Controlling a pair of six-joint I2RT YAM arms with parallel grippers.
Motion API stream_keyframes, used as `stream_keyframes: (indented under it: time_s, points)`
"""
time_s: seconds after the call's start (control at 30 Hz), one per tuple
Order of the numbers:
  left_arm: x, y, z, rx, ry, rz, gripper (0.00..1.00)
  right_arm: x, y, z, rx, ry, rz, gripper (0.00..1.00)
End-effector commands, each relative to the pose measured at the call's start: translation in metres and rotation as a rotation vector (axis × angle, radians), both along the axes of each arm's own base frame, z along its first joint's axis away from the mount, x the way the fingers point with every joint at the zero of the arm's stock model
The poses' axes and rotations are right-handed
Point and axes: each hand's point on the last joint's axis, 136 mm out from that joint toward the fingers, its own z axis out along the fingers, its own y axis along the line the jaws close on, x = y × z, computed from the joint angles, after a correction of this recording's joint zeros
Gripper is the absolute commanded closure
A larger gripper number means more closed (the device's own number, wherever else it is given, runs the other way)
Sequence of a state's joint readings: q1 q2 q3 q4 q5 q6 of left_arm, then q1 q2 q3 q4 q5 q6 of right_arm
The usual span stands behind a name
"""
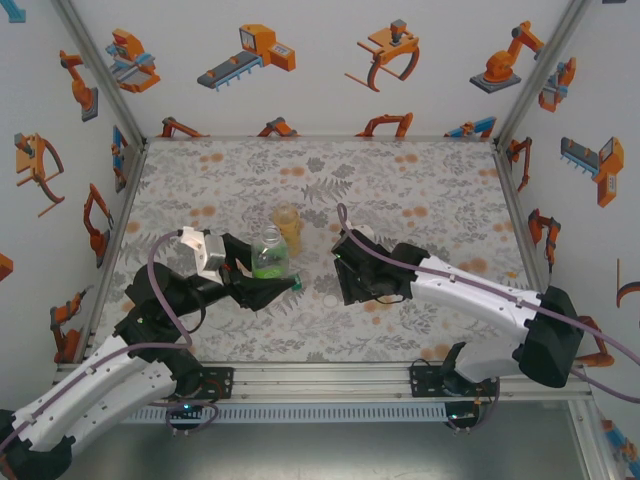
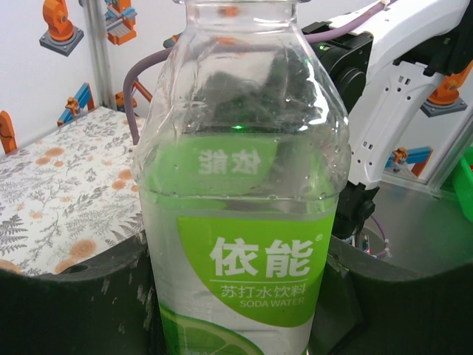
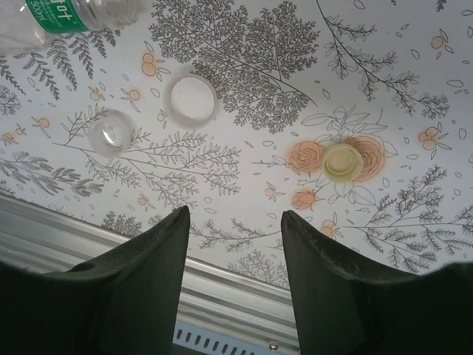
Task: Screw on the bottle caps
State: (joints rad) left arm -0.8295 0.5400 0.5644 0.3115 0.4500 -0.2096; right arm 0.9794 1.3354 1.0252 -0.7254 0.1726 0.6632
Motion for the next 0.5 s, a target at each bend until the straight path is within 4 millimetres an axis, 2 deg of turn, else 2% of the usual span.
stream_keyframes:
  time_s: [0.0,0.2,0.47]
  points:
    - [-0.006,0.002,0.011,-0.018,-0.042,-0.019,1.00,-0.002,0.002,-0.004,0.003,0.010,-0.013,0.49]
    - [-0.009,0.004,0.009,-0.012,-0.055,-0.023,1.00,-0.005,0.016,-0.013,0.029,0.007,-0.014,0.50]
    - [-0.008,0.015,0.000,-0.065,-0.047,0.021,1.00,-0.012,0.046,-0.018,0.000,0.006,0.046,0.51]
